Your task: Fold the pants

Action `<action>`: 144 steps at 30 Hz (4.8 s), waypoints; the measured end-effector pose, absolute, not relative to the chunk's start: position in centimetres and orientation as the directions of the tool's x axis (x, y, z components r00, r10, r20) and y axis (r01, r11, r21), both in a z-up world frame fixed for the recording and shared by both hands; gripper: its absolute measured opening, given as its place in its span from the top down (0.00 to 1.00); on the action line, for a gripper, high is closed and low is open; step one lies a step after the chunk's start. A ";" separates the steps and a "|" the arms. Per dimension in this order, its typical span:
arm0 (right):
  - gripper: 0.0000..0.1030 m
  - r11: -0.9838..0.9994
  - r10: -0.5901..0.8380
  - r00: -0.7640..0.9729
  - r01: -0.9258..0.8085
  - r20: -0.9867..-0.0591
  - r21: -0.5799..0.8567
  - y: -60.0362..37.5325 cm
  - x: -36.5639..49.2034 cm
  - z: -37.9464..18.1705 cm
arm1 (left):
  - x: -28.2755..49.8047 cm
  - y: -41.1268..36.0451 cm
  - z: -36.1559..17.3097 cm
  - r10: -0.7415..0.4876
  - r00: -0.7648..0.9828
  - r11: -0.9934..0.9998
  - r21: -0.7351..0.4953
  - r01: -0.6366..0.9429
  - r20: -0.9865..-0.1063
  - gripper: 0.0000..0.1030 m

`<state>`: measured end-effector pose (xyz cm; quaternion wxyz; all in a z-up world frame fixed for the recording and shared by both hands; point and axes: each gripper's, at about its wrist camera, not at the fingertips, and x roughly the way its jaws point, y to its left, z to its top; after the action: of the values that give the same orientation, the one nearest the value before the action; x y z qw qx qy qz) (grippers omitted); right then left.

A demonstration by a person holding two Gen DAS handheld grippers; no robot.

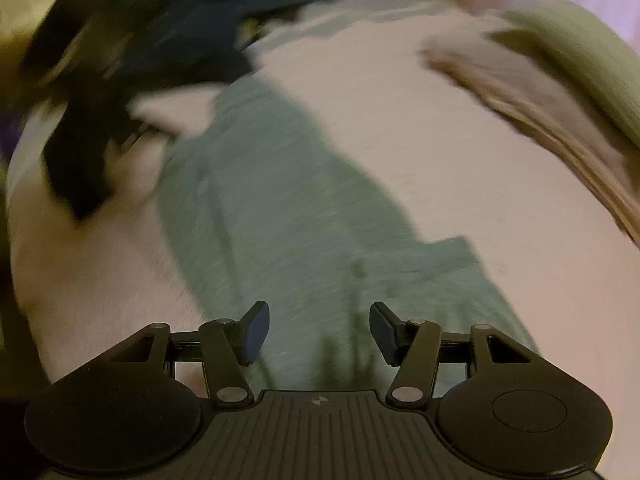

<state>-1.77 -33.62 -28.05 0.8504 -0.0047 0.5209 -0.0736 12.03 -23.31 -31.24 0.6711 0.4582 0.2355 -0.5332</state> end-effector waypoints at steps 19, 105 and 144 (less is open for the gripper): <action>0.49 0.872 -0.478 0.302 0.275 -0.825 -0.404 -37.8 -6.0 -29.0 | 12.6 -26.3 -35.7 -0.537 0.186 -0.552 0.509 0.660 -0.823 0.73; 0.55 0.075 -0.604 0.296 0.946 -0.740 0.316 -78.8 -21.8 -24.0 | 30.0 -50.0 -27.7 -0.313 0.222 0.419 0.075 0.905 -0.923 0.75; 0.49 0.159 -0.370 0.166 0.981 -0.914 0.113 -43.9 -18.5 -27.5 | 24.6 -26.1 -34.6 -0.522 -0.012 0.399 -0.257 0.881 -0.853 1.00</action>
<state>-18.50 -43.91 -27.48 0.6546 0.3929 0.3885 -0.5159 24.61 -26.09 -34.60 0.6785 0.1834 0.4889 -0.5168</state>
